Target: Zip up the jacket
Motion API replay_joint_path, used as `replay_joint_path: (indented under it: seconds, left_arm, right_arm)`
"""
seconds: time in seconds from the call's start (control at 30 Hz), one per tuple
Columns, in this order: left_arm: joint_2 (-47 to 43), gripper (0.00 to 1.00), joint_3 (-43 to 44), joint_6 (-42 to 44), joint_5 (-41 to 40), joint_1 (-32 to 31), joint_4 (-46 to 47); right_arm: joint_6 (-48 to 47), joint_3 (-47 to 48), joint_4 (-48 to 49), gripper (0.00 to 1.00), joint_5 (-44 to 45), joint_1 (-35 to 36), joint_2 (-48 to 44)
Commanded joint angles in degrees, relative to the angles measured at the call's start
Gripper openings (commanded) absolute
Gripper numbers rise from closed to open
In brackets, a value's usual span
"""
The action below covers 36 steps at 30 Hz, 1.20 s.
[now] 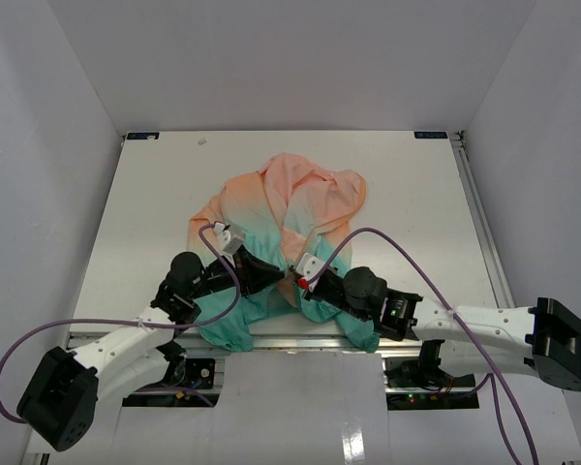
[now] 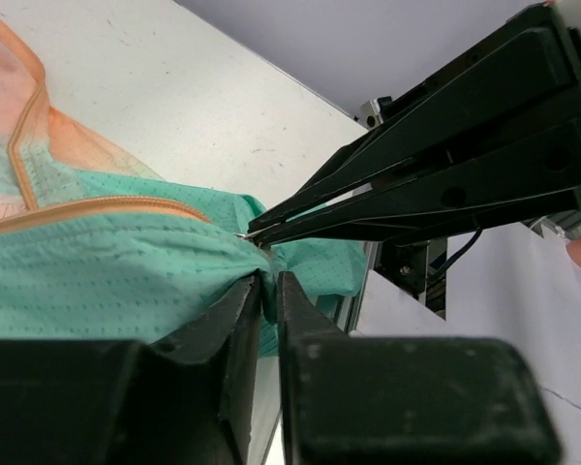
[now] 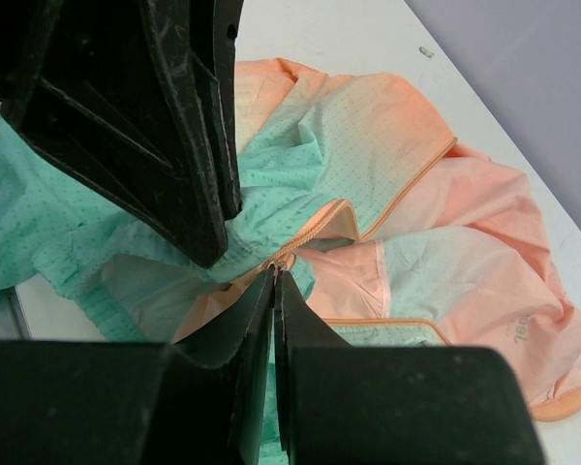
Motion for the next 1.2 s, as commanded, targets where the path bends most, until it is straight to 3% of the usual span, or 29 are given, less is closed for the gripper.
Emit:
replay_joint_path:
  seconds: [0.0, 0.37, 0.63, 0.73, 0.8, 0.83, 0.9, 1.17]
  left_arm:
    - [-2.4, 0.37, 3.7, -0.7, -2.4, -0.8, -5.7]
    - [-1.4, 0.44, 6.0, -0.9, -7.3, -0.8, -11.9]
    - [0.7, 0.44, 5.4, -1.6, -5.9, -0.8, -9.4]
    - [1.4, 0.32, 5.2, -1.6, -5.2, -0.8, -8.8]
    - [1.8, 0.09, 5.1, -1.7, -4.3, -0.8, -8.2]
    - [1.8, 0.04, 4.9, -1.9, -4.0, -0.8, -8.1]
    - [1.6, 0.0, 4.7, -2.0, -3.2, -0.8, -7.8]
    - [-0.4, 0.0, 2.5, -2.5, -0.9, -0.8, -6.7]
  right_arm:
    - [2.6, -0.2, 4.3, 0.08, -1.8, -0.1, 0.1]
    - [3.6, -0.9, 4.2, 0.08, -2.3, 0.5, -1.3]
    - [3.6, -0.8, 4.6, 0.08, -2.1, 1.1, -0.5]
    - [3.6, -0.8, 4.8, 0.08, -2.0, 1.1, -0.3]
    - [3.7, -0.9, 5.0, 0.08, -2.1, 1.1, -0.3]
    - [3.8, -1.0, 5.1, 0.08, -1.9, 1.1, -0.2]
    - [3.9, -1.0, 5.4, 0.08, -1.0, 1.1, 0.1]
    - [5.4, -1.3, 5.6, 0.08, -0.6, -1.2, -0.5]
